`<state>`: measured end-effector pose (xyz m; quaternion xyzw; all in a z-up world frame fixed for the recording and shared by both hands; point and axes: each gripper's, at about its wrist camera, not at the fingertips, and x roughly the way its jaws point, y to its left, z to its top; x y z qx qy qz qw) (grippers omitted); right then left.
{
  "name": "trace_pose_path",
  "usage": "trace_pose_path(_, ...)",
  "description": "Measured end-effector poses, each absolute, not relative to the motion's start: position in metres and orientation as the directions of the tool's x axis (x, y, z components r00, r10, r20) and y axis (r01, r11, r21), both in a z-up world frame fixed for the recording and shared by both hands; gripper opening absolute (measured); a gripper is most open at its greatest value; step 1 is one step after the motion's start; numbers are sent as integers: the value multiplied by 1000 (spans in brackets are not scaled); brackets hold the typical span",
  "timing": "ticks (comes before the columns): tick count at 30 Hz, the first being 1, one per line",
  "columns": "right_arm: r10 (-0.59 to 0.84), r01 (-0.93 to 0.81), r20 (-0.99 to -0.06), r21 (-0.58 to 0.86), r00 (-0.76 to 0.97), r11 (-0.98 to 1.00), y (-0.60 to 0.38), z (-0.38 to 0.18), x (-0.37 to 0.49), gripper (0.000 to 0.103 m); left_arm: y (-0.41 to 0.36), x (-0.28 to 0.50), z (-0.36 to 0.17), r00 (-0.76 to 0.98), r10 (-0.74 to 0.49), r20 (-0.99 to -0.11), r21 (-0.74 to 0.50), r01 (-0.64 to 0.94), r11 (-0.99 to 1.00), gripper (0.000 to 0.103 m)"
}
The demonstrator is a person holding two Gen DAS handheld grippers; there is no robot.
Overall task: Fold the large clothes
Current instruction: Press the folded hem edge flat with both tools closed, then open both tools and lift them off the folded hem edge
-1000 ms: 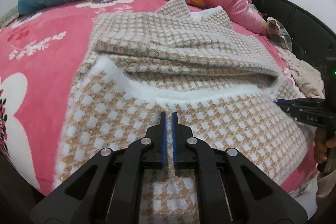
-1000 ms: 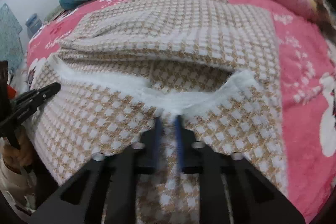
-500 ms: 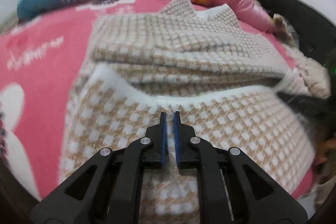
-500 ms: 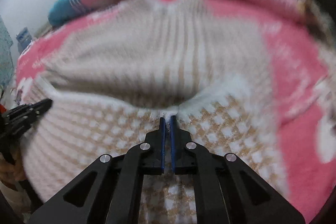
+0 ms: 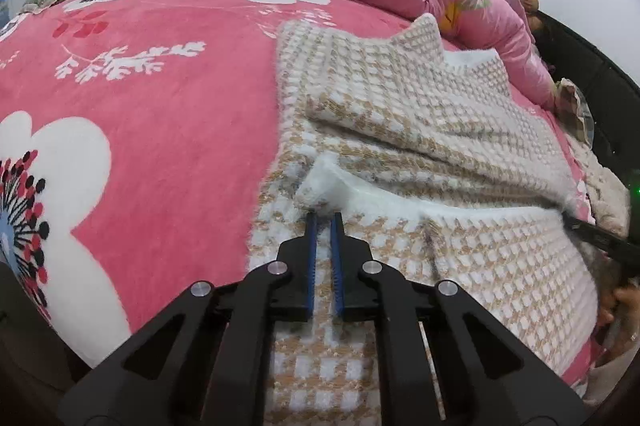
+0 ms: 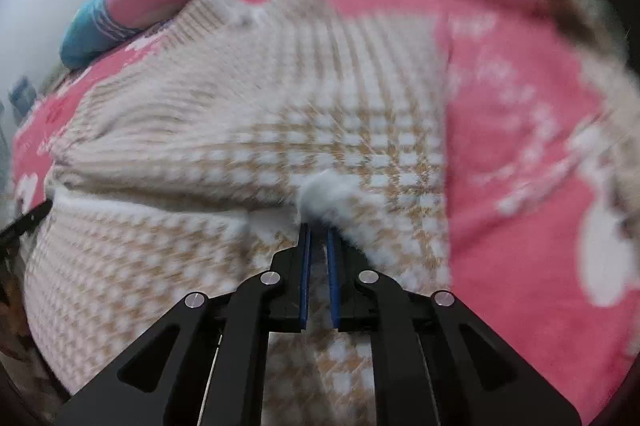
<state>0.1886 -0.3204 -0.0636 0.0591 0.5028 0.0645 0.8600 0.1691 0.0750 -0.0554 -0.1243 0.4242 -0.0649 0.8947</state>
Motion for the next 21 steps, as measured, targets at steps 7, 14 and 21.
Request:
trace_pose_path(7, 276, 25, -832, 328, 481, 944, -341, -52, 185, 2, 70, 163, -54, 660, -186, -728, -222, 29, 975, 7)
trace_pose_path(14, 121, 37, -769, 184, 628, 982, -341, 7, 152, 20, 62, 129, -9, 722, -273, -636, -258, 135, 957, 11)
trace_pose_path(21, -79, 25, -831, -79, 550, 997, -322, -38, 167, 27, 9, 135, -35, 623, -279, -731, -185, 212, 960, 14)
